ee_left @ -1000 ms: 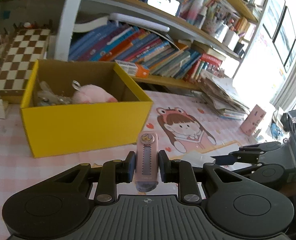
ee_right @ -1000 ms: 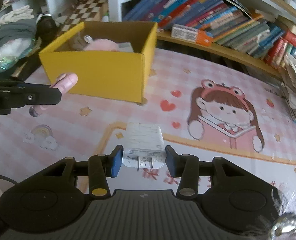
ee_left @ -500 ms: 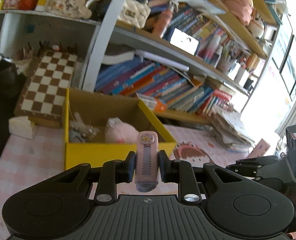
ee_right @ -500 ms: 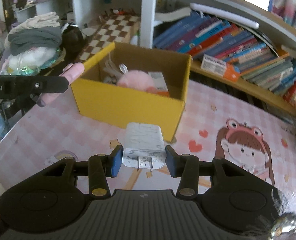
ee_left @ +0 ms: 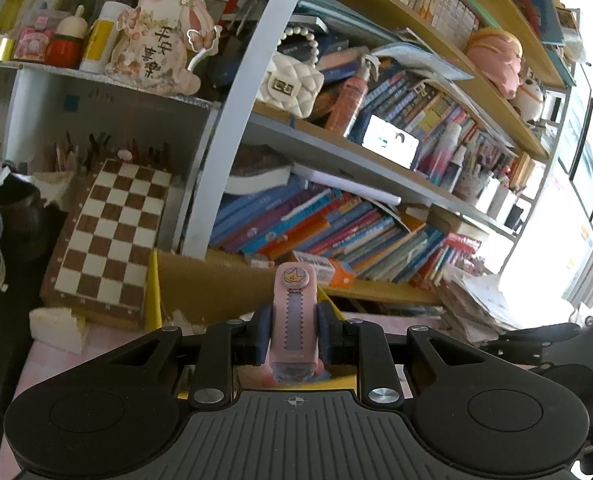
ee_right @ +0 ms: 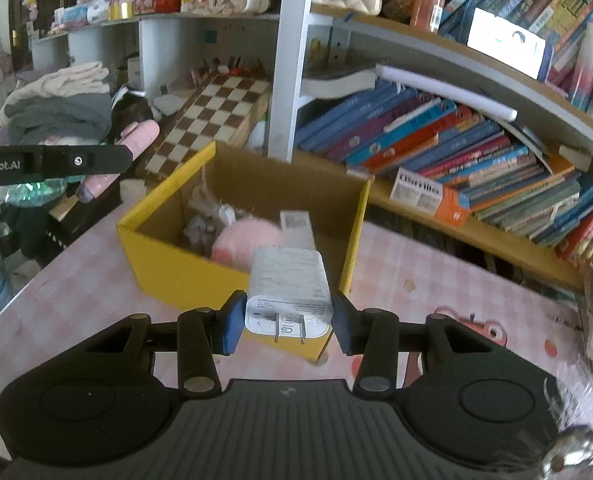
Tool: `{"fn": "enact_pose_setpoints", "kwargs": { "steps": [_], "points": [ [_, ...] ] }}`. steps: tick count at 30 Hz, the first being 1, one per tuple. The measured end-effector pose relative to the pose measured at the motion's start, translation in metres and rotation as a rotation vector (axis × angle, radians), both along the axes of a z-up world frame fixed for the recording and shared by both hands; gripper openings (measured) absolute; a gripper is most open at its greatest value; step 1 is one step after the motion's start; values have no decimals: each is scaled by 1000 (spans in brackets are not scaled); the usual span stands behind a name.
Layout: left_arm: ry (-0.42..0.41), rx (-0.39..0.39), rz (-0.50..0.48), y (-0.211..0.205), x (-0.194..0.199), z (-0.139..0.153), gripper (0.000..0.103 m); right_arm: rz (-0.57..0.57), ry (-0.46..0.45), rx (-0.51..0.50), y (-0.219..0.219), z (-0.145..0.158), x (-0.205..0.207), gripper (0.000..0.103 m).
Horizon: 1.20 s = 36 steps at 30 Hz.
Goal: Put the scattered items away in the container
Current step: 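Carry the eraser and charger plug with both grippers over the yellow box, then lower the eraser and charger plug into the box and open both grippers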
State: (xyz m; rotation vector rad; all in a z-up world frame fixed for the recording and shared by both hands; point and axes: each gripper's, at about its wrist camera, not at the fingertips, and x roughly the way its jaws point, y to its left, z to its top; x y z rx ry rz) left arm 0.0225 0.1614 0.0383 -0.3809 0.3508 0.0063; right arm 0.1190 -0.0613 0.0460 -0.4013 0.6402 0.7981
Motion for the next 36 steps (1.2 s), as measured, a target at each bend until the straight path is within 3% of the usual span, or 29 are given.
{"fn": "enact_pose_setpoints", "kwargs": {
  "steps": [8,36],
  "points": [
    [13,1,5,4,25,-9,23,15,6,5,19,1,26,42],
    [218,-6,34,27,86,-68,23,106,54,-41,117,-38,112,43]
  ]
}}
